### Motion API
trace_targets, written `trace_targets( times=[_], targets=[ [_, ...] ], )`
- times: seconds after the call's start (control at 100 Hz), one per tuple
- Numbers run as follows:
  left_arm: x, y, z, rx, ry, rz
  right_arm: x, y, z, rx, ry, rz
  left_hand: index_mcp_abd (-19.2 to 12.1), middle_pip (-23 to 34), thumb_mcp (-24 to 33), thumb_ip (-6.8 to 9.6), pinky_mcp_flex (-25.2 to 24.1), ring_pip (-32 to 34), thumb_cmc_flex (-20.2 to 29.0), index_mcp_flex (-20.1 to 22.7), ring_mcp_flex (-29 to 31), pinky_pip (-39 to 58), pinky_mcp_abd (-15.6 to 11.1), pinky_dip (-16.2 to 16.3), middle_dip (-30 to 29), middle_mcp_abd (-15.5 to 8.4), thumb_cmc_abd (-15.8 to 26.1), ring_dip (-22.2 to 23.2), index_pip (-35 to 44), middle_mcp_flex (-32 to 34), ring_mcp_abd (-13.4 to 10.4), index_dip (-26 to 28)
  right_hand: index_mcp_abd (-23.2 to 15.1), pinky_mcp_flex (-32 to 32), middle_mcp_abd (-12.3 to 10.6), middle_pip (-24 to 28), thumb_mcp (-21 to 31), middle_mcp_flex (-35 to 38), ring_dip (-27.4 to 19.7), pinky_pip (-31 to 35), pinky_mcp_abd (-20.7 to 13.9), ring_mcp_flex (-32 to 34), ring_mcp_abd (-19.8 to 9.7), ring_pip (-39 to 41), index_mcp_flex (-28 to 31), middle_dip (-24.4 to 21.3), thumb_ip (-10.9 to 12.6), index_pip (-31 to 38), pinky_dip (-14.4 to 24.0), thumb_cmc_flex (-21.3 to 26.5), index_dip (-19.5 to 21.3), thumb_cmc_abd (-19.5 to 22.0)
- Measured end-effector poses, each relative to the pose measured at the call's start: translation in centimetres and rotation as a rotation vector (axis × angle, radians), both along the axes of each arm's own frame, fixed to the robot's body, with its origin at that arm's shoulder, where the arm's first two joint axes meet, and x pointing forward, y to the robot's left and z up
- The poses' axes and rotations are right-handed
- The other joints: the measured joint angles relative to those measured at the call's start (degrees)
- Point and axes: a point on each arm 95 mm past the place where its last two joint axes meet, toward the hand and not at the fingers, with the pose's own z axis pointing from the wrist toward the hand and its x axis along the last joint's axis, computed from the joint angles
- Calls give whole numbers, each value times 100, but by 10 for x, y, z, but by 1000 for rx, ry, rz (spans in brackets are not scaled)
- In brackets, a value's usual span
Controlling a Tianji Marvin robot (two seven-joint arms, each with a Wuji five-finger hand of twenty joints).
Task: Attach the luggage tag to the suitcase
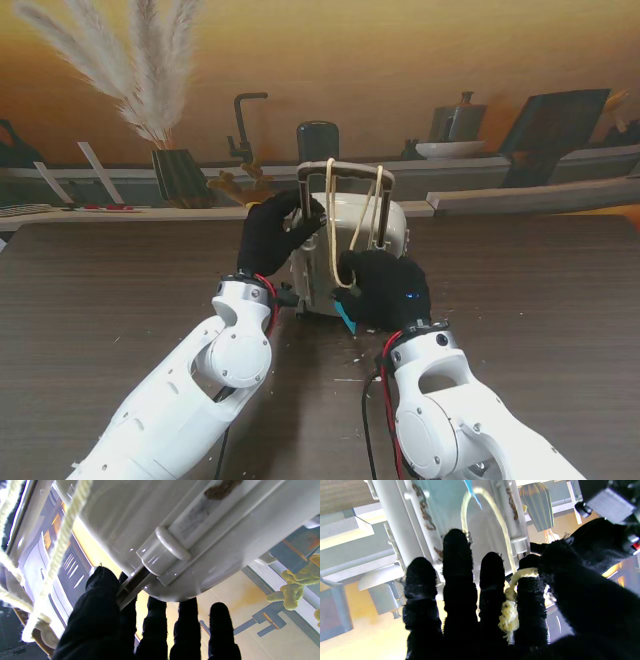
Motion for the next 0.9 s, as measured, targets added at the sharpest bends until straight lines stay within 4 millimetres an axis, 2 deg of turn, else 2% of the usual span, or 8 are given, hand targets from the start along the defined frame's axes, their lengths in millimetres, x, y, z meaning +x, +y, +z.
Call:
trace_targets(
  times=[0.51,0.9],
  targets=[
    [0,-2,1,7,6,13,3,-2,-34,-30,86,11,-43,13,0,0,22,3,59,1,11,191,1,-54,8,-16,0,1,3,1,2,35,1,-9,1,-1,-7,0,0,-8,0,0,1,-2,-2,0,0,0,0,60,0,13],
    [0,-2,1,7,7,14,0,1,-69,-82,185,37,-44,14,2,0,24,3,59,4,11,220,1,-78,9,-16,0,1,4,1,8,35,2,-42,2,-1,-7,0,0,-12,-1,0,1,-4,-2,0,0,0,0,60,0,13]
  ],
)
